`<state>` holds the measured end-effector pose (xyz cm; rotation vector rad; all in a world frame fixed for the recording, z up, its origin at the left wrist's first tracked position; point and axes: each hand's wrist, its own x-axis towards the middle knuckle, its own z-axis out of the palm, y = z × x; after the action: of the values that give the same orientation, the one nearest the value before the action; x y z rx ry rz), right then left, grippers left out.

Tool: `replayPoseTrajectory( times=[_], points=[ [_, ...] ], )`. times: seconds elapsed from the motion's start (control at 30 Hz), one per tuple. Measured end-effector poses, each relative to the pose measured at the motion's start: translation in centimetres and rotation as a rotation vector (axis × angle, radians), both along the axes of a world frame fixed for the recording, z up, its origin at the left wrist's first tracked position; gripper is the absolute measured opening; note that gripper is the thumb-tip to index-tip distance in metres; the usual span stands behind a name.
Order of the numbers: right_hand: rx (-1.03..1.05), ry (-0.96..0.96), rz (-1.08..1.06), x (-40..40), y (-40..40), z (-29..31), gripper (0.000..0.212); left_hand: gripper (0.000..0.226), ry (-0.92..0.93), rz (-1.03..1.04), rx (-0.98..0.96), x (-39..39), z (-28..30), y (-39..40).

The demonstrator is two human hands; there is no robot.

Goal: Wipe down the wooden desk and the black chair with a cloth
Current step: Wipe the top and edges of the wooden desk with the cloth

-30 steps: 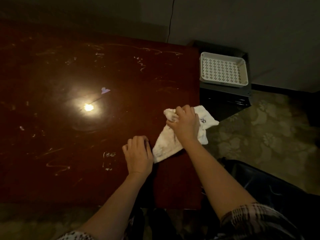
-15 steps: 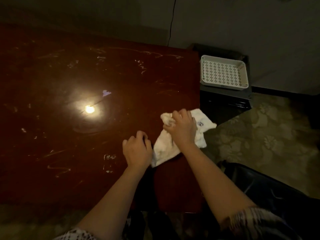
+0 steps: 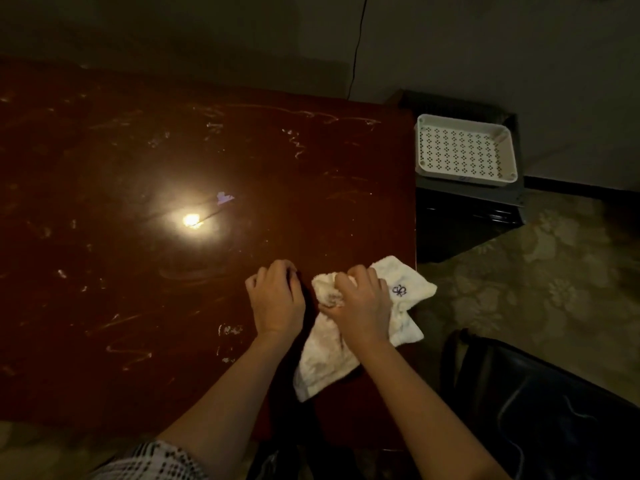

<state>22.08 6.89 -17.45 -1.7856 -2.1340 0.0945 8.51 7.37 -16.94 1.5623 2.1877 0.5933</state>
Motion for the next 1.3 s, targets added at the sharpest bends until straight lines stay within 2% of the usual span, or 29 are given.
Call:
replayPoseTrajectory(
  times=[0.27,0.33,0.53,0.7,0.93,1.03,1.17,1.3],
  points=[
    [-0.08,0.033,-0.081,-1.5,9.1,1.3,0.042,0.008,-0.011,-0.017,0.023,-0.1,0.1,-0.1],
    [-0.14,0.055,-0.067,-1.2,8.3,1.3,0.04,0.008,-0.016,-0.026,0.033,-0.1,0.1,-0.1],
    [-0.04,0.042,-0.014,0.4,1.1,0.1,0.049,0.008,-0.026,-0.039,0.023,-0.2,0.0,-0.1],
    [-0.028,0.0,-0.007,0.2,3.2,0.2,0.049,0.008,-0.021,-0.054,-0.001,-0.2,-0.1,0.1],
    [-0.045,0.054,-0.07,-0.7,10.3,1.2,0.042,0.007,-0.031,-0.051,0.031,-0.4,-0.1,-0.1],
    [-0.114,0.109,-0.111,-0.1,7.7,1.2,0.037,0.007,-0.026,-0.063,0.035,-0.4,-0.2,-0.1],
    [-0.05,0.052,-0.13,1.8,1.5,0.4,0.042,0.008,-0.023,-0.063,0.008,-0.4,-0.2,-0.1],
    [-0.031,0.034,-0.126,2.5,1.8,0.1,0.045,0.008,-0.03,-0.069,0.018,-0.4,-0.3,-0.2]
  ],
)
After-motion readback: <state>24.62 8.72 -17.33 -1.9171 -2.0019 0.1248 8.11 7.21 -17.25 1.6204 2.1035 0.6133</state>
